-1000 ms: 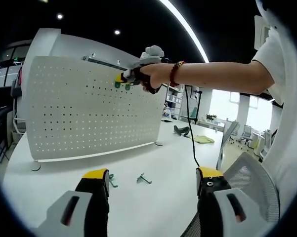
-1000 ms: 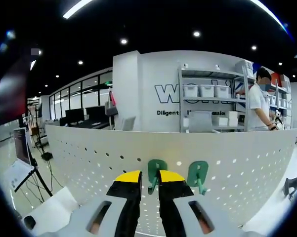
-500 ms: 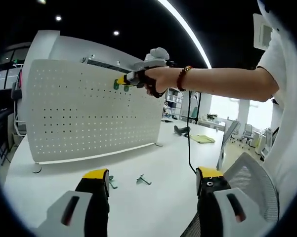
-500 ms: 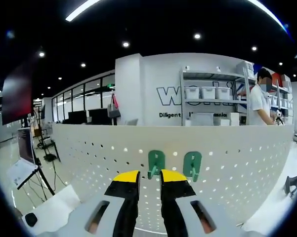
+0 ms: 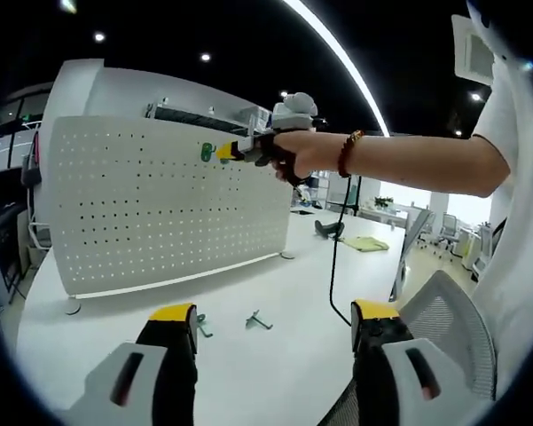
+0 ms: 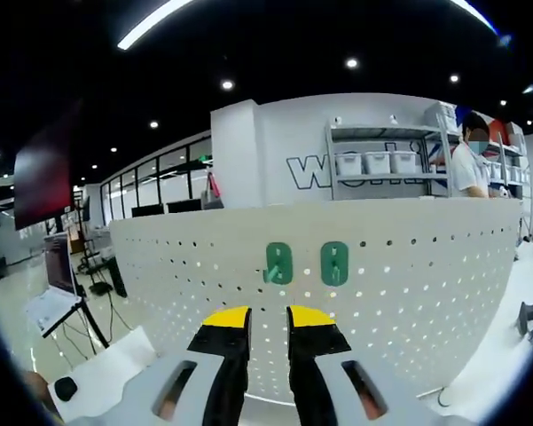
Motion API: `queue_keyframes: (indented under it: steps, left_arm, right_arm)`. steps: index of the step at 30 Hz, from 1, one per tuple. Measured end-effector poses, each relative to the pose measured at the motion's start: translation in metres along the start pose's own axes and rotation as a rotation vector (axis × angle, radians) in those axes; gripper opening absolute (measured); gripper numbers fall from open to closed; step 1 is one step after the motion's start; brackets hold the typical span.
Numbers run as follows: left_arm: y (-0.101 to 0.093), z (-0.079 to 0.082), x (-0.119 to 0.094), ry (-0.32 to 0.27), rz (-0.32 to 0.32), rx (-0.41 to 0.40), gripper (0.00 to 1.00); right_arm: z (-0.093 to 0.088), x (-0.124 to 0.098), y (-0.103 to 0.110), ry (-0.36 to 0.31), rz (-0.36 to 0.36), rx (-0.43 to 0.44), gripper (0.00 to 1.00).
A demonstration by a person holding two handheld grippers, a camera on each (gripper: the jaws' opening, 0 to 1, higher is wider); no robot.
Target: Insert the hook assembly into the mounting plate slot until the hook locks in place.
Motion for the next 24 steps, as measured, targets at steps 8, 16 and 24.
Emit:
queue_keyframes:
  steps: [8, 16, 24]
  left_arm:
    - [0.002, 0.003, 0.001, 0.010, 0.013, 0.019, 0.71]
    - [0.002, 0.001, 0.003, 0.029, 0.026, 0.026, 0.69]
    - [0.003, -0.005, 0.006, 0.052, 0.031, 0.037, 0.67]
  right_arm:
    - [-0.017, -0.016, 0.002, 0.011, 0.039, 0.011, 0.15]
    - [-0.033, -0.034, 0.005, 0.025, 0.063, 0.013, 0.15]
    - [-0.058, -0.048, 0.004, 0.038, 0.080, 0.053, 0.17]
Point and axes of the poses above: the point that each gripper's makers call its tool centre point, and the gripper's own axes: x roughly forward along the fingers, y roughly to its left, z roughly out of its top, the point moved 3 cm from there along -x, roughly backward along the fingers, and after that the axes turned 4 degrees about -x, right-handed, at the moved point
